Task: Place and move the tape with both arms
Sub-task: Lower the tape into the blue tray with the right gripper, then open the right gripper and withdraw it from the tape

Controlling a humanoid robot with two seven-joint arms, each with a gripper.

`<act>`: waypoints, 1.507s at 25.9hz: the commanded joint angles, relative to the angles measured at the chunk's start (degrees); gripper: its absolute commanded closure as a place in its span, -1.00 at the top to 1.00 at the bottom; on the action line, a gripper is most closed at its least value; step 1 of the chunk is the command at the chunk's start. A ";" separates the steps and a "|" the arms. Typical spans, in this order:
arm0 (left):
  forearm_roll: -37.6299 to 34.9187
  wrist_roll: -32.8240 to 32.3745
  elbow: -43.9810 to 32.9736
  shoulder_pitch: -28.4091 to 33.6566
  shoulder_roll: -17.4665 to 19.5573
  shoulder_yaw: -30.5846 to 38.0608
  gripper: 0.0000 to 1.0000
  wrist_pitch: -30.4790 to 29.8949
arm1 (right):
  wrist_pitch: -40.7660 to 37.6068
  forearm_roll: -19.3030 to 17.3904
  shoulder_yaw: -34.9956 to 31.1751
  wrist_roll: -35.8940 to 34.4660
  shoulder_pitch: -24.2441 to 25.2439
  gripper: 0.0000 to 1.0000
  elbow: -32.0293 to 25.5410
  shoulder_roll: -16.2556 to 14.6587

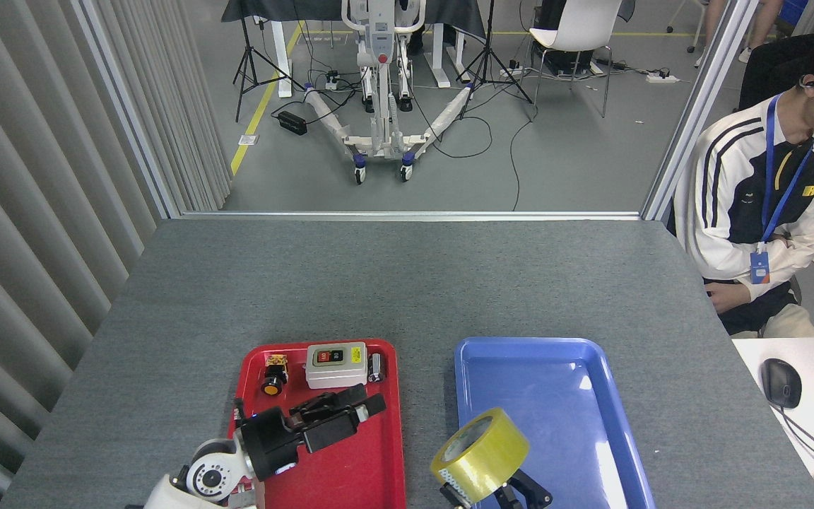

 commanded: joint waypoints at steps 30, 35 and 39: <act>-47.41 42.39 -21.36 16.47 2.74 1.78 1.00 37.01 | 23.15 -10.21 -7.72 88.97 -16.09 1.00 -3.92 0.86; -47.41 42.30 -21.36 16.30 2.65 2.31 1.00 37.10 | 23.68 -10.30 -7.99 79.48 -15.29 1.00 -3.92 0.86; -48.20 42.39 -21.44 15.94 2.83 2.22 1.00 38.68 | 25.26 -10.30 -9.31 64.54 -13.71 1.00 -3.92 0.86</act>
